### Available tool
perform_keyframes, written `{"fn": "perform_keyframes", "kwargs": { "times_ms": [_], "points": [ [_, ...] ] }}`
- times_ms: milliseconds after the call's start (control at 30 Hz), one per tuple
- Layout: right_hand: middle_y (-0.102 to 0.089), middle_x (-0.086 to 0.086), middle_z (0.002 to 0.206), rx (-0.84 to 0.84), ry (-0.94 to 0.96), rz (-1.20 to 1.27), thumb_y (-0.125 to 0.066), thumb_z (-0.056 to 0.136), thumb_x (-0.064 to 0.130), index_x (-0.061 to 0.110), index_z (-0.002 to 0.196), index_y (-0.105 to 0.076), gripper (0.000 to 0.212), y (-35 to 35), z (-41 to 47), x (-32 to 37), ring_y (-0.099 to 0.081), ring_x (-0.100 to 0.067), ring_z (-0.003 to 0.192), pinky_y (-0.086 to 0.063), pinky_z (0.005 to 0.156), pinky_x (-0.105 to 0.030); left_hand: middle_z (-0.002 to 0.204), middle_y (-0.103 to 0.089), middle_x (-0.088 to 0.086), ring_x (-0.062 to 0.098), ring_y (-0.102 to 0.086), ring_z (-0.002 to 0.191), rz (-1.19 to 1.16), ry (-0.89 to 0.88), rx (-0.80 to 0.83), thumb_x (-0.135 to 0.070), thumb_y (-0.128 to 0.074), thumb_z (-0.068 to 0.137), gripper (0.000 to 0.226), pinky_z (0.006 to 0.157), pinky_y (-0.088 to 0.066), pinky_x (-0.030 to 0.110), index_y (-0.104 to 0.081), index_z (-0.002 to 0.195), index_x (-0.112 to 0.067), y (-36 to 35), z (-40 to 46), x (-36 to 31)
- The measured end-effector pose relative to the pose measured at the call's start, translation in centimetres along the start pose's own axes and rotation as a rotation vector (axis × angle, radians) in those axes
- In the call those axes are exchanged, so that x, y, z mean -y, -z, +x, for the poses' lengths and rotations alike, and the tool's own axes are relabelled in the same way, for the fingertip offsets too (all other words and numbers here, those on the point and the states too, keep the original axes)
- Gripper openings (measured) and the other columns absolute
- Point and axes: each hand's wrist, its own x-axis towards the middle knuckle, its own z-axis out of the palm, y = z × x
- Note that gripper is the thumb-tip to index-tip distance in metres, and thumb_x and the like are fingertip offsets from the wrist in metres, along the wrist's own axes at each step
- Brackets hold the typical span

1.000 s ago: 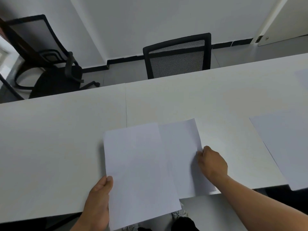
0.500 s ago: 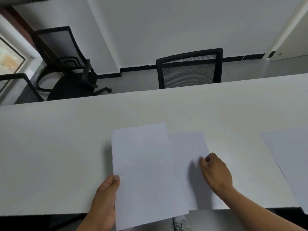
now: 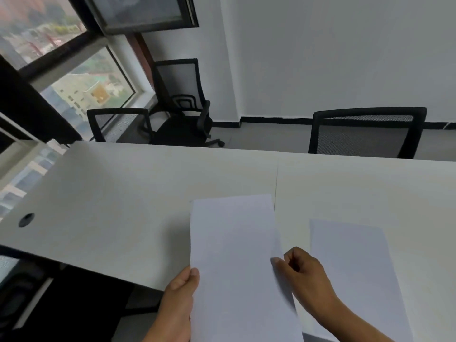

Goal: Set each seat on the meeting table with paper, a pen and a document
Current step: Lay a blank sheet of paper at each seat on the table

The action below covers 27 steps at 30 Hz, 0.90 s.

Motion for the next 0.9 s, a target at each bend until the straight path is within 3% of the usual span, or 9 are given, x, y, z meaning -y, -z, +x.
{"fn": "perform_keyframes", "kwargs": {
  "times_ms": [133,267,333,433,633,767,900],
  "points": [
    [-0.049,0.014,0.058,0.008,-0.005,-0.012,-0.074,0.096,0.038,0.012,0.075,-0.054,0.039,-3.9,-0.1,1.1,-0.041,-0.006,0.056,-0.036,0.060,-0.026,0.115,-0.081,0.023,0.048,-0.069,0.125,-0.003,0.014,-0.005,-0.010,-0.056,0.112,0.030,0.117,-0.046,0.062,-0.084,0.103,-0.005,4.2,1.6,-0.8],
    [-0.049,0.013,0.058,0.024,-0.002,-0.032,-0.074,0.097,0.032,0.012,0.071,-0.054,0.039,-8.7,-0.1,2.8,-0.042,-0.007,0.057,-0.037,0.062,-0.031,0.110,-0.084,0.012,0.035,-0.074,0.117,0.001,0.008,0.007,-0.010,-0.059,0.111,0.038,0.118,-0.047,0.054,-0.089,0.088,-0.018,8.9,3.3,-2.3],
    [-0.049,0.012,0.058,0.034,0.003,-0.031,-0.073,0.099,0.028,0.015,0.067,-0.051,0.041,-10.4,-0.3,3.4,-0.042,-0.008,0.057,-0.037,0.061,-0.031,0.109,-0.083,0.018,0.033,-0.074,0.111,-0.023,0.020,0.019,-0.010,-0.060,0.110,0.040,0.116,-0.048,0.052,-0.089,0.084,-0.019,10.7,3.9,-2.9],
    [-0.053,0.008,0.059,0.041,0.008,-0.021,-0.072,0.100,0.026,0.014,0.064,-0.052,0.043,-12.9,-0.7,4.5,-0.045,-0.011,0.058,-0.037,0.062,-0.034,0.125,-0.076,0.026,0.036,-0.071,0.122,-0.053,0.009,0.091,-0.014,-0.061,0.110,0.027,0.121,-0.042,0.059,-0.085,0.099,-0.011,13.4,4.7,-3.7],
    [-0.057,-0.001,0.065,0.046,-0.023,0.065,-0.070,0.101,0.028,-0.002,0.081,-0.060,0.037,-17.0,-1.2,6.7,-0.048,-0.015,0.060,-0.040,0.063,-0.033,0.125,-0.079,0.017,0.037,-0.074,0.121,-0.061,0.023,0.152,-0.015,-0.051,0.114,0.029,0.115,-0.050,0.059,-0.076,0.127,-0.006,17.3,6.3,-5.7],
    [-0.059,-0.012,0.069,0.063,-0.045,0.077,-0.070,0.101,0.031,-0.002,0.084,-0.061,0.038,-18.5,-0.7,7.4,-0.049,-0.018,0.062,-0.043,0.066,-0.037,0.124,-0.080,0.014,0.033,-0.076,0.119,-0.053,0.033,0.166,-0.016,-0.050,0.115,0.030,0.113,-0.053,0.055,-0.076,0.126,-0.008,18.7,6.9,-6.4],
    [-0.057,-0.002,0.067,0.069,-0.058,0.068,-0.073,0.099,0.031,-0.002,0.084,-0.061,0.038,-19.8,0.8,7.8,-0.048,-0.017,0.061,-0.043,0.066,-0.035,0.124,-0.080,0.015,0.034,-0.076,0.119,-0.038,0.056,0.146,-0.016,-0.050,0.115,0.030,0.112,-0.053,0.055,-0.077,0.124,-0.008,19.3,8.7,-6.8]
  ]
}}
